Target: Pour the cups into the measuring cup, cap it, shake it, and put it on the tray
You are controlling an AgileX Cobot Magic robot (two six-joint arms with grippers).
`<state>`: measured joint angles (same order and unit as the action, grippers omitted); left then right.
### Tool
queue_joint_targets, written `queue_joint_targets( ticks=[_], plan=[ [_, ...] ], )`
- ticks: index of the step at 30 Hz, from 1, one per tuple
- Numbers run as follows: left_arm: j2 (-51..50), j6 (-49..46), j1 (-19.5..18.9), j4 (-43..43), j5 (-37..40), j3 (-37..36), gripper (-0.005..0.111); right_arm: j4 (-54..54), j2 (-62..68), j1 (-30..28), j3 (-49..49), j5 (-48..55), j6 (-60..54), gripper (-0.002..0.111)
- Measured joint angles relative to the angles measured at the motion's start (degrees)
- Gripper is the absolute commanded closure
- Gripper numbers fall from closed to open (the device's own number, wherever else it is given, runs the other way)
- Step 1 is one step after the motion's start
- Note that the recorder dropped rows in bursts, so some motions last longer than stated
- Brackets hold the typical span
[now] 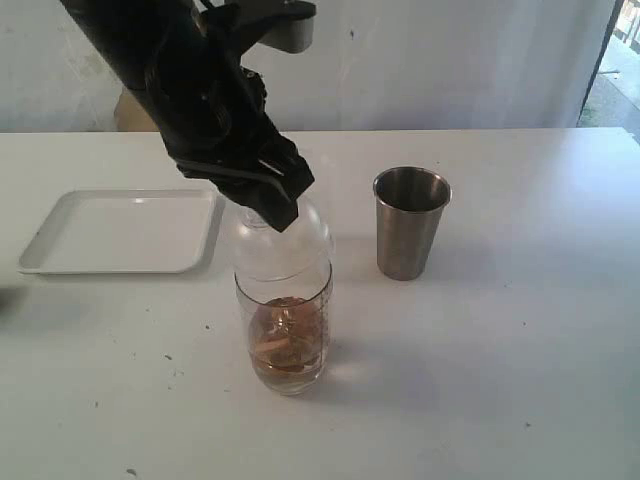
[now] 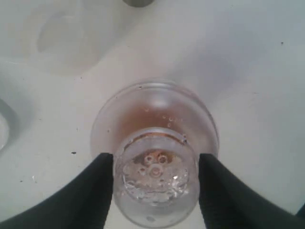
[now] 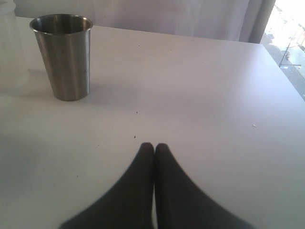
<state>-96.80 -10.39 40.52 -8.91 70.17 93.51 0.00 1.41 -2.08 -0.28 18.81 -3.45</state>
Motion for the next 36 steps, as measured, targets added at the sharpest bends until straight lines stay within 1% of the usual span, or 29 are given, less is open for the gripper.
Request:
queue_joint_targets(
  ticks=[5, 22, 30, 36],
  plan=[
    [0.0, 0.0, 0.0, -1.29, -0.63, -1.7, 0.107, 0.0, 0.0, 0.0, 0.0, 0.0, 0.0, 0.108],
    [0.11, -2.67, 0.0, -0.82, -0.57, -1.58, 0.107, 0.0, 0.0, 0.0, 0.0, 0.0, 0.0, 0.108],
    [0.33, -2.71, 0.0, 0.75, -0.18, 4.57, 0.107, 0.0, 0.0, 0.0, 0.0, 0.0, 0.0, 0.108],
    [1.48, 0.46, 0.0, 1.55, -0.18, 5.68, 0.107, 0.0, 0.0, 0.0, 0.0, 0.0, 0.0, 0.108]
  ],
)
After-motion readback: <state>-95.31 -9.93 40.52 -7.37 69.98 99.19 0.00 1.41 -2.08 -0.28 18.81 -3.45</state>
